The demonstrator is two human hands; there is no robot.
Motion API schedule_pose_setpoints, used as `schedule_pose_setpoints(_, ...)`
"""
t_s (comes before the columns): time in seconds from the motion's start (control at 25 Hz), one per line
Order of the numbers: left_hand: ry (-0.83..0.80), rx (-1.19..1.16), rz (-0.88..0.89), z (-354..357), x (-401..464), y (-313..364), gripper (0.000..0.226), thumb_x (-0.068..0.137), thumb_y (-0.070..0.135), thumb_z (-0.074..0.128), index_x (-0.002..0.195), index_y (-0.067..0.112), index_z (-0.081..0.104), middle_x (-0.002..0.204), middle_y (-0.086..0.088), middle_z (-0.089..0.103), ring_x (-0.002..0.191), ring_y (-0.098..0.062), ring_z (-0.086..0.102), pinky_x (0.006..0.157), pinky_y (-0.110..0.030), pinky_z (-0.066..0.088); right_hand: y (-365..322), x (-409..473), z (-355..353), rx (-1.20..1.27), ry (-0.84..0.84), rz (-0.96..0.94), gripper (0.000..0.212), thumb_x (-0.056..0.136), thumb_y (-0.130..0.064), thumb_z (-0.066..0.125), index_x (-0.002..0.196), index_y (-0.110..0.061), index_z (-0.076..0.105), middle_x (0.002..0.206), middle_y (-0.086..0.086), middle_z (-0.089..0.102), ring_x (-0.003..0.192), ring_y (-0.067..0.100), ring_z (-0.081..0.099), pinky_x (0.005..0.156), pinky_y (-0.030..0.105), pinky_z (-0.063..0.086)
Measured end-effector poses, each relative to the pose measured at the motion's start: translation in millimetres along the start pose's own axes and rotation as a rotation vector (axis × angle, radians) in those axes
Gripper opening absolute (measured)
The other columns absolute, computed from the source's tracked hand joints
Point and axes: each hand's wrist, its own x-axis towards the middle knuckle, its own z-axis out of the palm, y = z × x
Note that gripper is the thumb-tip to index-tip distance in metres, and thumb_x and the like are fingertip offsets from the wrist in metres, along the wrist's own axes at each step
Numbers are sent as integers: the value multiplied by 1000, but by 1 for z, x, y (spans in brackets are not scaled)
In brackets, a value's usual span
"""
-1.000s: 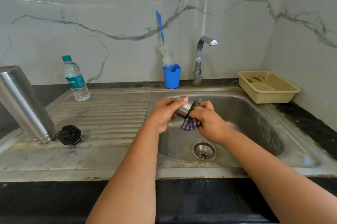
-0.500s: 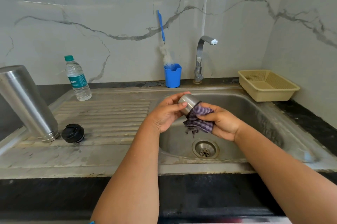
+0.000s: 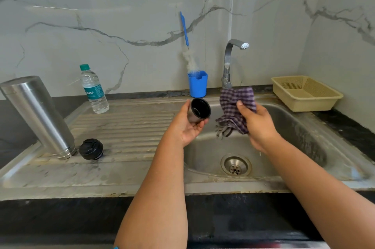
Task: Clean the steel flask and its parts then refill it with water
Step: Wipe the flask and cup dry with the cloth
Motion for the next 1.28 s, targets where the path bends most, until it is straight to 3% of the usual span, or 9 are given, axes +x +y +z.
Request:
schedule_pose_setpoints(0.2,-54,144,-2,18,-5,-9,47,93,49,60,116,7,62,106,-16,68,90,-23,68,69,-27,60,25,-3,7,-892,-249,-483,41,89,-9,62,129,-18,58,108,4,62,101,16,43,82,12,32)
schedule_pose_setpoints(0.36,1,359,40,16,-2,-10,45,92,53,59,100,10,65,99,-10,71,91,-19,68,70,-26,59,35,1,10,-1024,-508,-619,42,81,-8,59,121,-22,57,100,-14,52,91,18,38,81,25,32)
schedule_pose_setpoints(0.56,36,602,80,18,-2,-16,43,91,55,61,94,12,69,89,-5,73,79,-14,68,61,-23,57,29,-1,4,-1748,-484,-596,48,90,-58,47,132,-35,42,125,-15,52,108,20,40,86,37,41)
schedule_pose_setpoints(0.68,-8,486,153,22,-2,-14,43,88,52,65,101,11,70,91,-5,75,86,-15,70,69,-26,58,21,-6,16,-1575,-328,-526,50,89,-53,52,134,-35,40,129,-14,51,107,21,40,84,40,45)
schedule_pose_setpoints(0.76,-59,379,218,24,-3,-12,38,89,45,68,102,10,69,90,-6,73,84,-16,69,69,-27,58,16,-1,19,-1277,-293,-427,34,85,-32,61,118,-28,52,107,-7,59,97,20,43,80,40,48)
schedule_pose_setpoints(0.88,-115,400,267,16,-2,-16,26,88,36,71,100,13,70,86,-5,70,83,-18,66,66,-28,57,9,3,16,-819,-401,-75,14,76,0,60,80,-12,54,68,7,55,67,22,52,62,35,47)
schedule_pose_setpoints(1.0,-109,356,160,16,-4,-14,31,86,42,71,102,15,67,90,-5,70,87,-17,66,66,-26,56,7,-3,8,-486,-493,102,16,78,12,58,83,-2,53,67,17,50,60,25,46,56,33,39)
schedule_pose_setpoints(1.08,-76,291,85,21,-6,-12,36,86,46,70,100,14,66,86,-5,69,83,-15,65,63,-24,55,9,-4,7,-528,-475,-28,17,82,9,58,90,-5,56,81,15,54,73,24,49,64,34,43)
schedule_pose_setpoints(1.28,-23,361,126,25,-3,-21,45,85,48,71,106,8,69,89,-7,72,82,-15,69,61,-22,57,13,1,13,-1452,-344,-458,46,84,-15,54,129,-26,48,128,-12,41,108,21,34,88,41,41)
